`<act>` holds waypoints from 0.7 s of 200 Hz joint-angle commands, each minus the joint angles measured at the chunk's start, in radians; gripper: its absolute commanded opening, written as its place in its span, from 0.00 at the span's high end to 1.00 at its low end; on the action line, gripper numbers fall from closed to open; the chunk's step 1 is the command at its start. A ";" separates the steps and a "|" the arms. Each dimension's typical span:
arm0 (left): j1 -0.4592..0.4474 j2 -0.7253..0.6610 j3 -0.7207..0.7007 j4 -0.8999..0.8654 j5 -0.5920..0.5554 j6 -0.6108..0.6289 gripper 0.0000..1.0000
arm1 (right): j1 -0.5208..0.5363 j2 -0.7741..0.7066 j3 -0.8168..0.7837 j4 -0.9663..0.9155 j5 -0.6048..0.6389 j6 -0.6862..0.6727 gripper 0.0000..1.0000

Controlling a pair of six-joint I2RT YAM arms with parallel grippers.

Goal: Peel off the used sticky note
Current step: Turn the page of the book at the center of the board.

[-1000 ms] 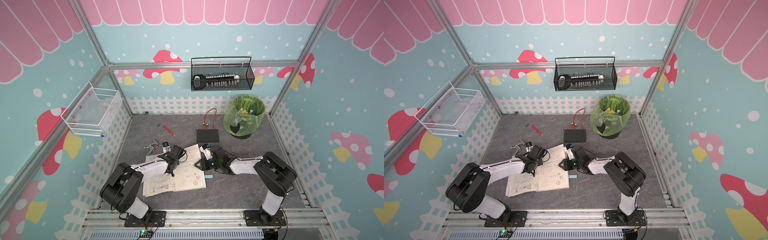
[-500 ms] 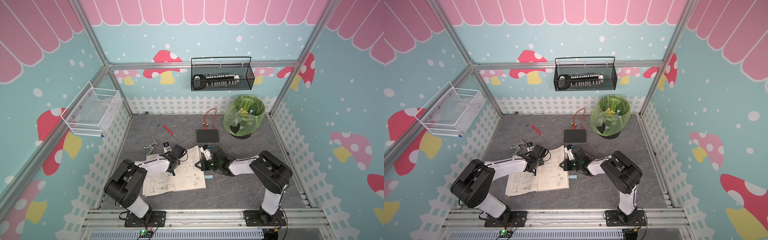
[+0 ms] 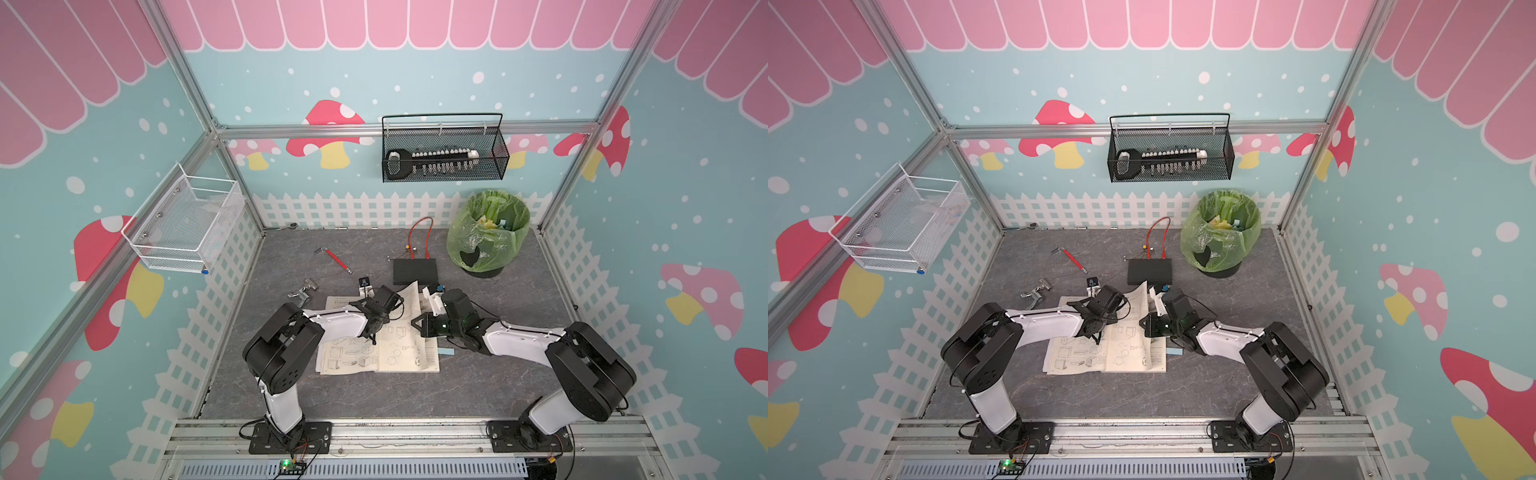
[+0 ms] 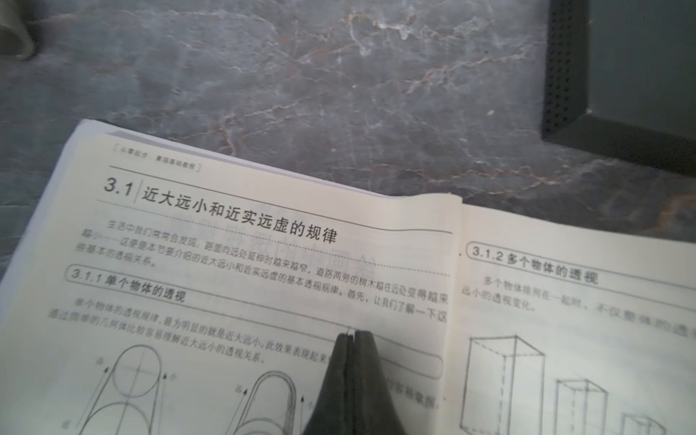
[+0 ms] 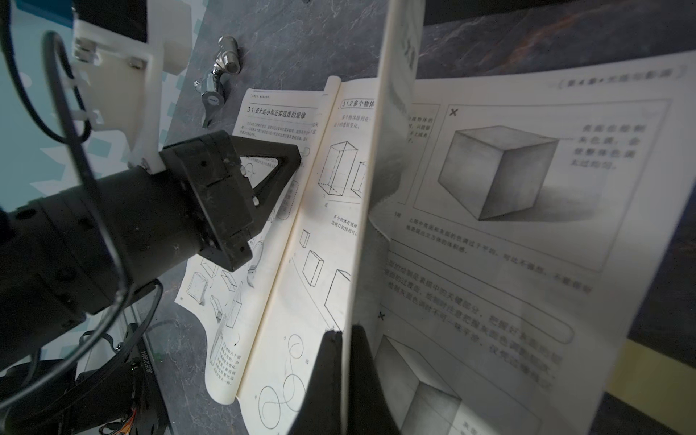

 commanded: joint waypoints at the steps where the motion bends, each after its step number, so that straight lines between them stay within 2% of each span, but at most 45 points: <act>1: -0.025 0.017 -0.012 -0.044 0.145 -0.006 1.00 | -0.009 -0.020 0.008 -0.005 0.038 -0.048 1.00; 85: -0.017 -0.230 0.034 -0.049 0.080 0.170 1.00 | -0.006 0.071 0.148 0.078 -0.173 -0.047 1.00; 103: -0.016 -0.284 0.040 -0.050 0.081 0.202 0.89 | -0.002 0.091 0.177 0.084 -0.202 -0.045 1.00; 125: -0.014 -0.350 0.028 -0.049 0.086 0.223 0.73 | 0.003 0.112 0.201 0.099 -0.231 -0.037 0.85; 140: -0.013 -0.388 0.010 -0.050 0.088 0.229 0.68 | 0.006 0.122 0.207 0.114 -0.244 -0.029 0.77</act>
